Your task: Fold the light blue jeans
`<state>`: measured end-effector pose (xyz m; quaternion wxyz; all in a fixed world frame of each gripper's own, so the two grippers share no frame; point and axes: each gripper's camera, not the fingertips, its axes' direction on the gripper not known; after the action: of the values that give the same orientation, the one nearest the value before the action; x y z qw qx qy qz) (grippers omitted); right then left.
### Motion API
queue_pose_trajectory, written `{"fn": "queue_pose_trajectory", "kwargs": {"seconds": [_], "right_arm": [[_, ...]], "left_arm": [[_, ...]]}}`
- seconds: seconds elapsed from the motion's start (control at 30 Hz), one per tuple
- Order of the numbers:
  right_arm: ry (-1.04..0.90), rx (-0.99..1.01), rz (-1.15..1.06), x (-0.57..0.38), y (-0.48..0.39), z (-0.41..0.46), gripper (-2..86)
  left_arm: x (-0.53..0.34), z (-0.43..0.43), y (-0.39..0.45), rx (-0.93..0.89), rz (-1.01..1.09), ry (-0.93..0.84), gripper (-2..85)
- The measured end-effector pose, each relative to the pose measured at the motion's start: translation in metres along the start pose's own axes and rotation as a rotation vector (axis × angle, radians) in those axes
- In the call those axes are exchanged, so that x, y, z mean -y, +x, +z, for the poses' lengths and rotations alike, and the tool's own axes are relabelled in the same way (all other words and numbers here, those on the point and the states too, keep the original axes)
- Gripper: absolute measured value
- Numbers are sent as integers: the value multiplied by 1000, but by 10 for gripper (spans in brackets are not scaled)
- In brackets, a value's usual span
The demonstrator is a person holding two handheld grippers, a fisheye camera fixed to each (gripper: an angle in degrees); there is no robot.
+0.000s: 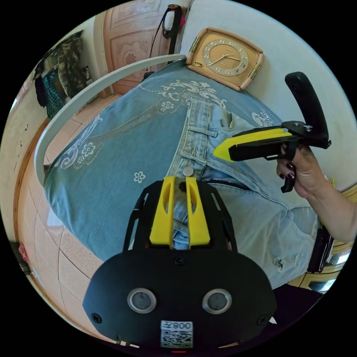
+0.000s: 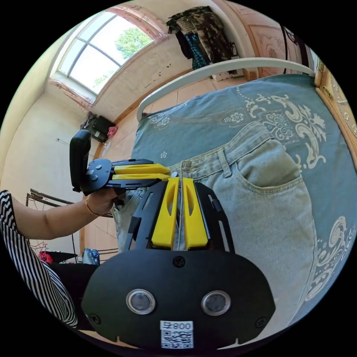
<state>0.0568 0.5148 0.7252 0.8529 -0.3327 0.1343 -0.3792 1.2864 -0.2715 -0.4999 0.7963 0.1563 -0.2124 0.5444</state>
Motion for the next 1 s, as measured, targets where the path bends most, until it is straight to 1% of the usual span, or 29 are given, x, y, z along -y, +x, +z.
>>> {"fn": "queue_pose_trajectory", "kwargs": {"seconds": [0.07,0.13,0.17,0.23,0.37,0.47,0.6,0.67,0.77,0.83,0.93,1.0], "right_arm": [[-30,-34,-27,1,-8,6,62],[-91,-36,-54,3,-14,17,64],[-120,-70,-62,4,-18,24,57],[-103,-136,-64,2,-22,25,41],[-87,-61,-11,-3,-18,20,16],[-63,-117,-9,-9,-21,13,11],[-16,-53,-39,-15,-28,3,25],[-42,-101,-62,-15,-35,7,53],[-99,-145,-91,-15,-44,15,75],[-113,-180,-103,-16,-47,18,74],[-138,-277,-91,-18,-50,24,47],[-141,-284,-92,-19,-49,23,34]], "left_arm": [[3,0,5,64,-2,-8,72],[6,2,8,56,-2,-7,67],[8,3,10,38,13,-6,60],[11,4,11,35,8,-8,39],[16,4,17,43,29,-10,13],[17,1,18,24,12,18,8],[20,2,14,-13,-25,26,11],[21,7,12,-55,-47,7,24],[20,7,14,-47,-27,11,55],[21,8,16,-33,-12,4,62],[23,12,19,-17,9,-4,60],[25,12,18,-26,4,-15,57]]}}
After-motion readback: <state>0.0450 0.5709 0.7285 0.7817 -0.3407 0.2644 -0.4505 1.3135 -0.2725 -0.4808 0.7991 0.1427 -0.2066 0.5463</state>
